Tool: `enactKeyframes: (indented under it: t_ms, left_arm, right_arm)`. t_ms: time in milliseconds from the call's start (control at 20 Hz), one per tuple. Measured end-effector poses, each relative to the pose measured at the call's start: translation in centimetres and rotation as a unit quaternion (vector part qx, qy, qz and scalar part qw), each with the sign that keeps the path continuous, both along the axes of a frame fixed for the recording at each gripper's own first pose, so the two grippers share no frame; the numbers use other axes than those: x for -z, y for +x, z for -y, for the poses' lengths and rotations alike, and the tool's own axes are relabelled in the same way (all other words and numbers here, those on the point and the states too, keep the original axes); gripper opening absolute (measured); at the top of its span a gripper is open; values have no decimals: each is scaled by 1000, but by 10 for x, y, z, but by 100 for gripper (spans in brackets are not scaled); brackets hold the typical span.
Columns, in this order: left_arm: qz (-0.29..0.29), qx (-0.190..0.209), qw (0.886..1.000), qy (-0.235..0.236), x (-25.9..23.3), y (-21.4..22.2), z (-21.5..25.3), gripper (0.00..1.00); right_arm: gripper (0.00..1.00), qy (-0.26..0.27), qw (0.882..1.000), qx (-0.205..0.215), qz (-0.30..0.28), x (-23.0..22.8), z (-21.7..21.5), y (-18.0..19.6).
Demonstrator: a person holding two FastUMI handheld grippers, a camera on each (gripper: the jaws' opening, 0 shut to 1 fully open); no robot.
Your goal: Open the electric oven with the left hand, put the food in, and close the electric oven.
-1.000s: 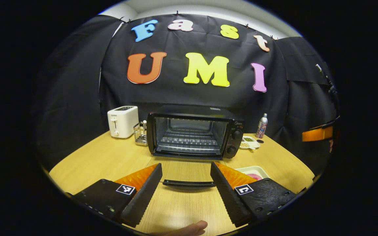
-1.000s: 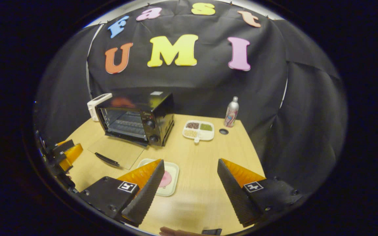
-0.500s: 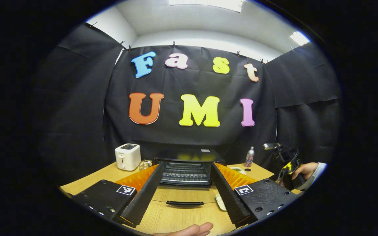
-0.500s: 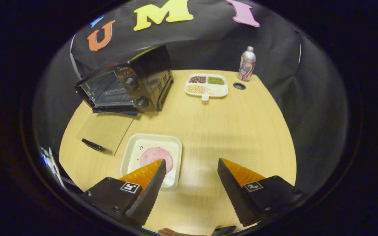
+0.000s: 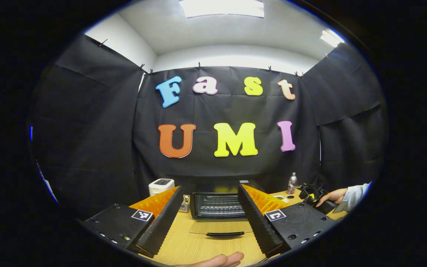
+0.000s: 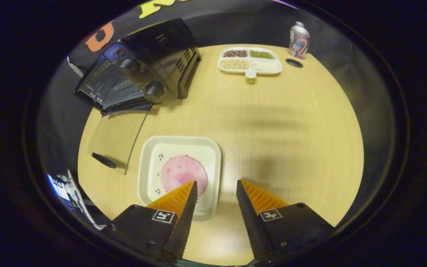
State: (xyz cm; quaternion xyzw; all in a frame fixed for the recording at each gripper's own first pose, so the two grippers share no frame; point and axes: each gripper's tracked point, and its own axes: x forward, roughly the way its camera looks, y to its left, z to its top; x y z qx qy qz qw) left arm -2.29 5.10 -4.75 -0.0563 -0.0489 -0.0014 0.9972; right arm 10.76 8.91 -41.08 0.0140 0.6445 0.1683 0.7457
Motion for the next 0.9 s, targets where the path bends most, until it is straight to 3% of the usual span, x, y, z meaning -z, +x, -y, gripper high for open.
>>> enactKeyframes:
  t_ms: [50,100,200,250,500,700,900]
  left_arm:
    - [-2,-3,1000,-1,0,0,-1,94]
    - [-4,-5,1000,-3,1,1,-2,94]
    - [-8,-7,1000,-8,2,3,-3,94]
    - [-8,-8,1000,-10,2,2,-3,94]
    - [-8,-5,1000,0,0,0,4,94]
    - [-10,-5,1000,24,-3,-4,6,94]
    - [-3,2,1000,18,-12,-17,12,94]
  right_arm:
    - [59,10,1000,2,-20,5,-3,-1]
    - [48,9,999,9,-34,10,-1,2]
    - [10,17,999,9,-47,16,3,9]
    - [2,26,999,3,-48,21,1,7]
    - [1,79,995,21,-59,13,3,9]
    - [4,123,988,60,-73,13,12,6]
    - [4,152,980,104,-80,2,31,7]
